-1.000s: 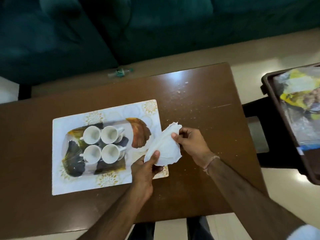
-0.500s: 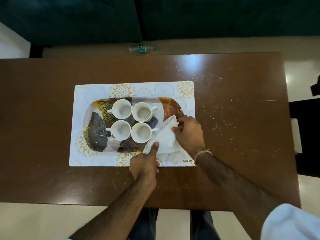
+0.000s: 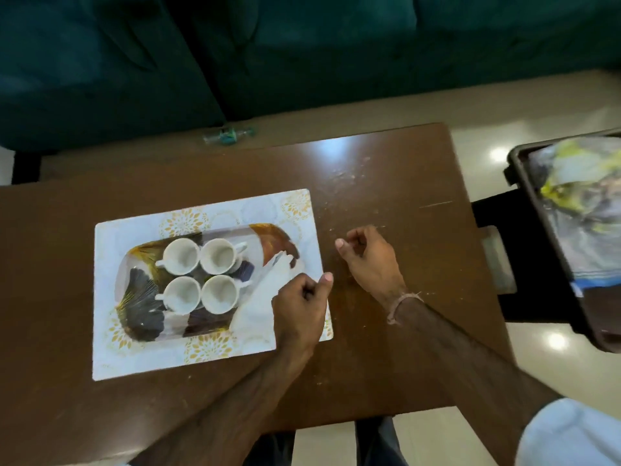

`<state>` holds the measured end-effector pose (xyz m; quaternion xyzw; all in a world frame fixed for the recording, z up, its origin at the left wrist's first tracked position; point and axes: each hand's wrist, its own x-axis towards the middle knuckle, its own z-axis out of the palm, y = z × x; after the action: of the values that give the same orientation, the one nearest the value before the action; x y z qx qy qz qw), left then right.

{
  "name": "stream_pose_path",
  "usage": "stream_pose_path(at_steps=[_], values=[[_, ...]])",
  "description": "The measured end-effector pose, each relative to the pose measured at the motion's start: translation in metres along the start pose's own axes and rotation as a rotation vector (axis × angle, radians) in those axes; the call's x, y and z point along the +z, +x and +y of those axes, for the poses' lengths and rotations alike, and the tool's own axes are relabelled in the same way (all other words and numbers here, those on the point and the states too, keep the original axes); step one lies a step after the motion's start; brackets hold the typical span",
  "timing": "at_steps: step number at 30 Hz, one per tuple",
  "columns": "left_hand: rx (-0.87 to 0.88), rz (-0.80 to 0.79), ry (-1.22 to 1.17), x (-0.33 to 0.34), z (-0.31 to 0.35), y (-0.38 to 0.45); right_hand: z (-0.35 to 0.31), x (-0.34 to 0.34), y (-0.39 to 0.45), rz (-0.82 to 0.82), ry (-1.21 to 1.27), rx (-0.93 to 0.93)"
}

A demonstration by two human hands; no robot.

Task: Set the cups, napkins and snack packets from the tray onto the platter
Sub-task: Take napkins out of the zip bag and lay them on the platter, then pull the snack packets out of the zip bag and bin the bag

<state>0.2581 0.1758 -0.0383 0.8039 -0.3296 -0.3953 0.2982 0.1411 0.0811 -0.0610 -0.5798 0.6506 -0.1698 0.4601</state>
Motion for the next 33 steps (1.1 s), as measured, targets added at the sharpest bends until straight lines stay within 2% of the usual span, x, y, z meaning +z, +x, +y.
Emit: stream_pose_path(at_steps=[5, 13, 19, 23, 27, 30, 33], values=[[0.207, -0.211, 0.056, 0.063, 0.069, 0.018, 0.032, -0.086, 0.007, 0.100, 0.017, 0.013], [0.485, -0.300, 0.225, 0.192, 0.162, 0.027, 0.098, -0.224, 0.012, 0.293, 0.032, 0.073], [0.616, -0.468, 0.263, 0.299, 0.209, -0.001, 0.155, -0.305, 0.002, 0.468, 0.096, 0.152], [0.771, -0.530, 0.393, 0.354, 0.219, -0.034, 0.194, -0.341, -0.012, 0.604, 0.110, 0.244], [0.977, -0.556, 0.642, 0.392, 0.213, -0.062, 0.227, -0.359, -0.026, 0.759, 0.166, 0.364], [1.010, -0.531, 0.760, 0.408, 0.208, -0.073, 0.248, -0.363, -0.032, 0.850, 0.249, 0.496], [0.953, -0.502, 0.673, 0.412, 0.208, -0.074, 0.259, -0.363, -0.032, 0.865, 0.354, 0.567]])
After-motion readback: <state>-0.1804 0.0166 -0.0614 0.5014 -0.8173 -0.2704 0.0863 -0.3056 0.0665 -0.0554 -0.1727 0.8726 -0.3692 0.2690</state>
